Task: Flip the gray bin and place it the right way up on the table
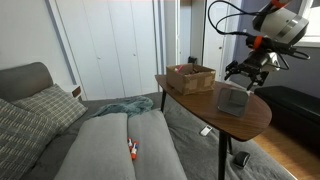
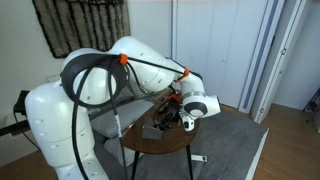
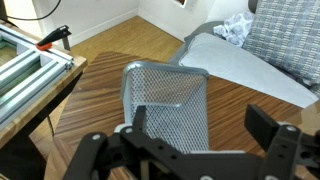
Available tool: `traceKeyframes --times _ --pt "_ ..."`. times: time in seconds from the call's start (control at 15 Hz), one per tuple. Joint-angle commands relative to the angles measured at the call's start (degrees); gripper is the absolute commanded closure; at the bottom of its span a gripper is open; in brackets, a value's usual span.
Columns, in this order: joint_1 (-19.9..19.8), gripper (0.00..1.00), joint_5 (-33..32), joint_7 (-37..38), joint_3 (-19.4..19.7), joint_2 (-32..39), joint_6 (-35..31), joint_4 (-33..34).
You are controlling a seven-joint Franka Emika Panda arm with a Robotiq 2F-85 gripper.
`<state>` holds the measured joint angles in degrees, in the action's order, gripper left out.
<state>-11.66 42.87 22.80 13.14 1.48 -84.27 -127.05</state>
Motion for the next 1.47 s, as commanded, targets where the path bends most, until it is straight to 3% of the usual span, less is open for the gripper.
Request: traceKeyframes --times 0.0,0.53,1.13,1.2,1.4 --pt "1.83 0.0 -5.66 3.23 -2.26 -6.09 -4.68 -0.07" --pt "6.69 0.0 -20.56 9.66 -12.17 -18.01 -3.31 -0.38" --pt "10.56 0.0 -39.18 5.23 -20.65 -23.84 -6.2 -4.87" --pt "10.04 0.0 -35.86 6.82 -19.47 -20.98 -3.84 -2.26" --pt "10.24 0.0 -36.26 6.77 -19.65 -20.95 -4.0 -2.48"
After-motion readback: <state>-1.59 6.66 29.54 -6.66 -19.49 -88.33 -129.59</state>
